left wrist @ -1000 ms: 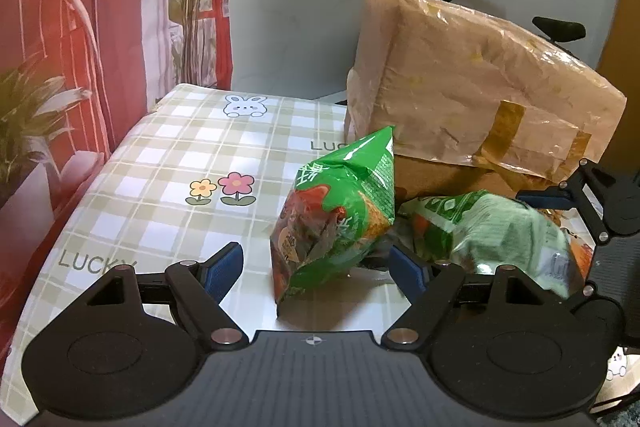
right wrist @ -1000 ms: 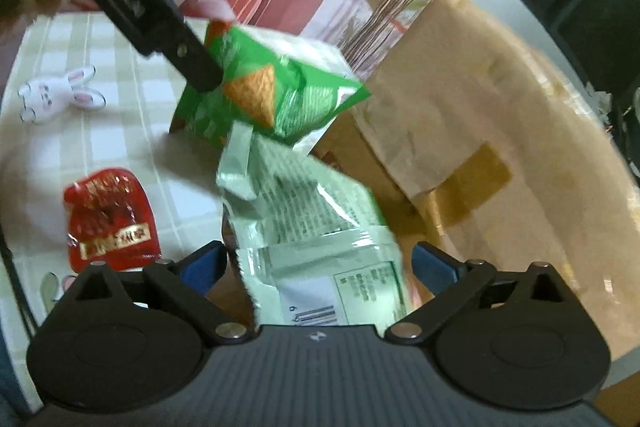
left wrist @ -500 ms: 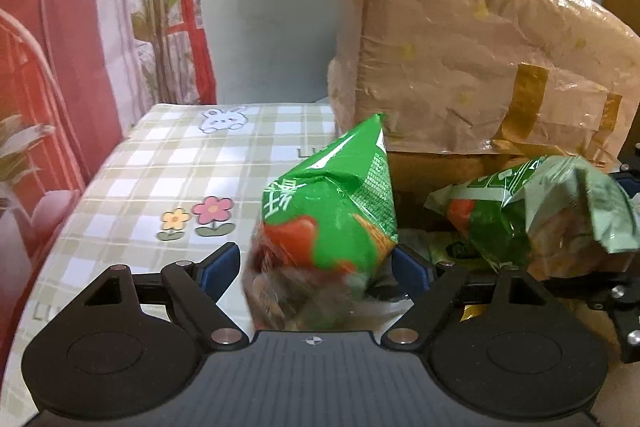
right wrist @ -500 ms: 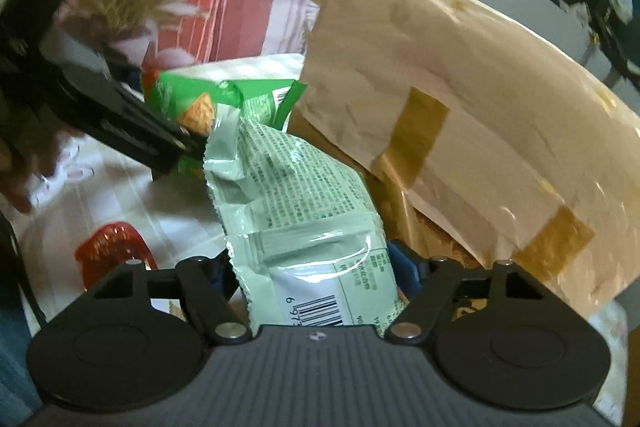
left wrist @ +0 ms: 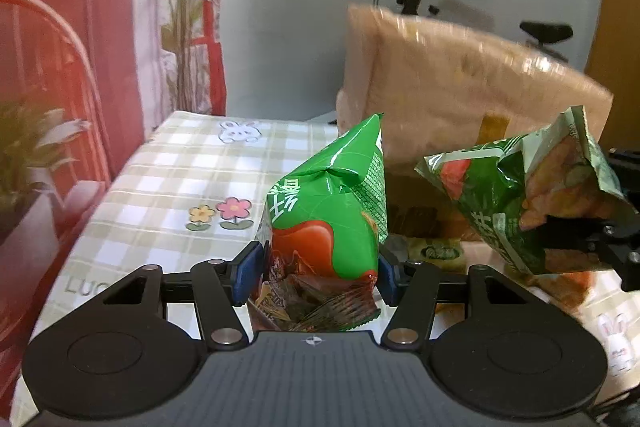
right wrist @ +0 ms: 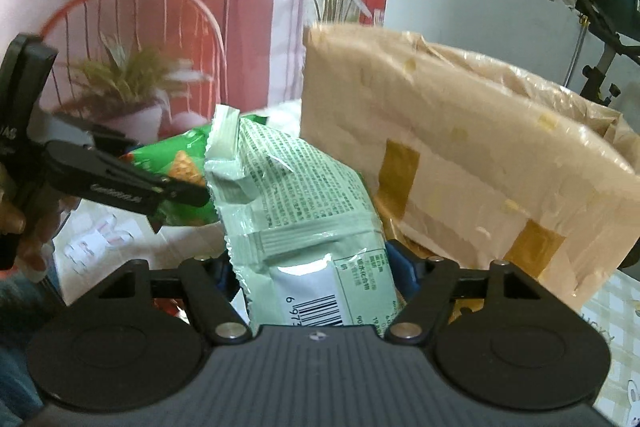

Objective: Organize snacks
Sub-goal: 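Grasp the green chip bag with the left tool while the right tool grasps the pale green bag, then carry both bags into the paper bag and open both tools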

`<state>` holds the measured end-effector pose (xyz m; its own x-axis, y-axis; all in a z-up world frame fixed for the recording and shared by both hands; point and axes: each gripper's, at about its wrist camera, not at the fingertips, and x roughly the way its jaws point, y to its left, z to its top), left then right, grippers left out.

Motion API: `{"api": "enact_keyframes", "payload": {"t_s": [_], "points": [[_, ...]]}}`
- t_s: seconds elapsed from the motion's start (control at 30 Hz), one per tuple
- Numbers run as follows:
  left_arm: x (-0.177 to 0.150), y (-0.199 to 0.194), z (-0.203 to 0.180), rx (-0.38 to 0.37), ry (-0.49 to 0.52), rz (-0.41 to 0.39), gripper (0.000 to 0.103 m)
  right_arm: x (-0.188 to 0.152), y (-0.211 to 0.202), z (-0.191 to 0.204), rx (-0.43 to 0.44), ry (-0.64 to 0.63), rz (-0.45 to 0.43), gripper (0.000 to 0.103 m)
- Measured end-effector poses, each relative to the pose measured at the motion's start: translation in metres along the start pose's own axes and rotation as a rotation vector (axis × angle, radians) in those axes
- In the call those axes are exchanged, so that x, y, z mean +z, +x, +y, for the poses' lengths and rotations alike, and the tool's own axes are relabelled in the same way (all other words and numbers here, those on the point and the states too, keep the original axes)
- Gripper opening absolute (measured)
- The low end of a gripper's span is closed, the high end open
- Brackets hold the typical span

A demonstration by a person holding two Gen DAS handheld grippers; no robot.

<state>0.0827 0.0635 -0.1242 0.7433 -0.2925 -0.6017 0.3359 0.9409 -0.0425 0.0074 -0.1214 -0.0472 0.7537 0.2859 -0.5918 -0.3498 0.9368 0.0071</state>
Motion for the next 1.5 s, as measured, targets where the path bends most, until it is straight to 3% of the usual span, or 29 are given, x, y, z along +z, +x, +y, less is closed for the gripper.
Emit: {"api": "enact_keyframes", "payload": {"t_s": [0.47,0.63,0.73,1.03,1.27,1.5], "points": [[0.063,-0.075,-0.024,0.012,-0.03,-0.156,0.061,0.081,-0.055,-0.008,0.17,0.066,-0.221,0.073],[0.094,-0.085,-0.043,-0.03,-0.028,-0.216,0.061,0.115,-0.078,-0.033,0.153,0.094,-0.312,0.073],[0.115,-0.079,-0.06,-0.055,-0.012,-0.236,0.061,0.129,-0.086,-0.058,0.098,0.1,-0.339,0.073],[0.185,-0.008,-0.11,-0.13,0.0,-0.239,0.062,0.124,-0.059,-0.139,-0.114,0.161,-0.243,0.073],[0.199,0.047,-0.137,-0.151,0.049,-0.168,0.062,0.104,-0.032,-0.173,-0.094,0.256,-0.157,0.073],[0.201,0.094,-0.129,-0.134,0.048,-0.09,0.063,0.1,0.0,-0.187,-0.097,0.324,-0.085,0.073]]}}
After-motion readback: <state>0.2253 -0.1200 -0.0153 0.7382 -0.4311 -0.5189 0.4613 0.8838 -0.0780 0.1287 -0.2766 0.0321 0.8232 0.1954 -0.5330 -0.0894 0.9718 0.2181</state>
